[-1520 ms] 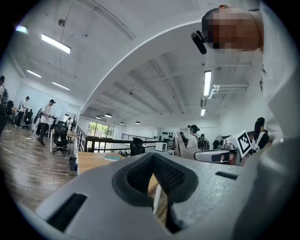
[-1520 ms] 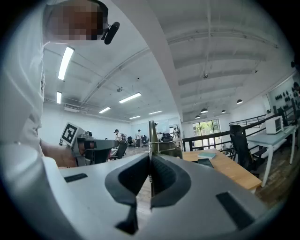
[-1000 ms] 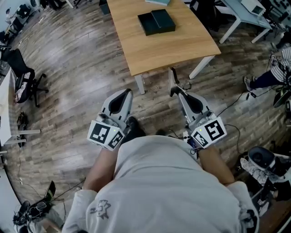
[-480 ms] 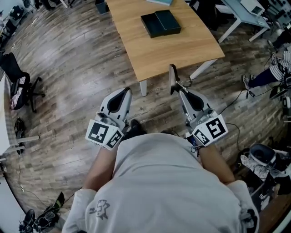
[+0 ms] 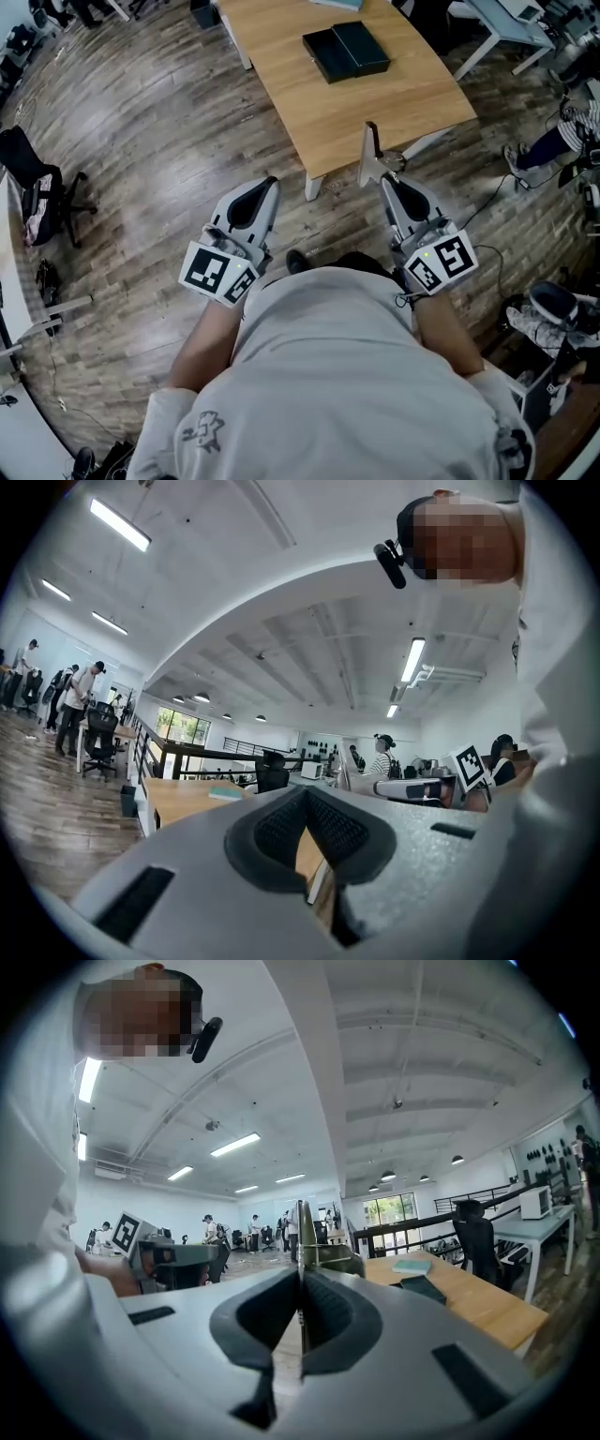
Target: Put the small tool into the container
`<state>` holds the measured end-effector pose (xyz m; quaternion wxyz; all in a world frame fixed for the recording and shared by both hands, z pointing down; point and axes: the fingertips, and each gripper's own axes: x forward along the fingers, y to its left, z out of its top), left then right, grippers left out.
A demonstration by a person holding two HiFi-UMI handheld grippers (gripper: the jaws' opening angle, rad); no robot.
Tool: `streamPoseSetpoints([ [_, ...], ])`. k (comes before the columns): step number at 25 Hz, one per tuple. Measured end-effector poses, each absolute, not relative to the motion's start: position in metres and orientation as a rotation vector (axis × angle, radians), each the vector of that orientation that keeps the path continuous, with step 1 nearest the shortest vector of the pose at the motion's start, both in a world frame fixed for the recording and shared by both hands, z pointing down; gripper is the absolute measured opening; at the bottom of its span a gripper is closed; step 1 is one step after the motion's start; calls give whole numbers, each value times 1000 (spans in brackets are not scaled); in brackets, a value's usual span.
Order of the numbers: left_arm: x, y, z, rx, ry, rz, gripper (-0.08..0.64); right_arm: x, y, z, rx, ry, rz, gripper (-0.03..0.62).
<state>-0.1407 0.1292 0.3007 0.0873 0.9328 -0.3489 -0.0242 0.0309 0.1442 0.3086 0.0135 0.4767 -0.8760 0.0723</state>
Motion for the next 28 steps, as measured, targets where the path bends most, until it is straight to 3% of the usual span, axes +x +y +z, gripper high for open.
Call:
streamPoseSetpoints([
  [11,-120,68,303,2770,-1007,-54,6,50,83,319,1473,-2724,301,9],
  [28,-28,-40,316,2717,-1129,-37,6,137,-42,344,1296,-2779,384,9],
])
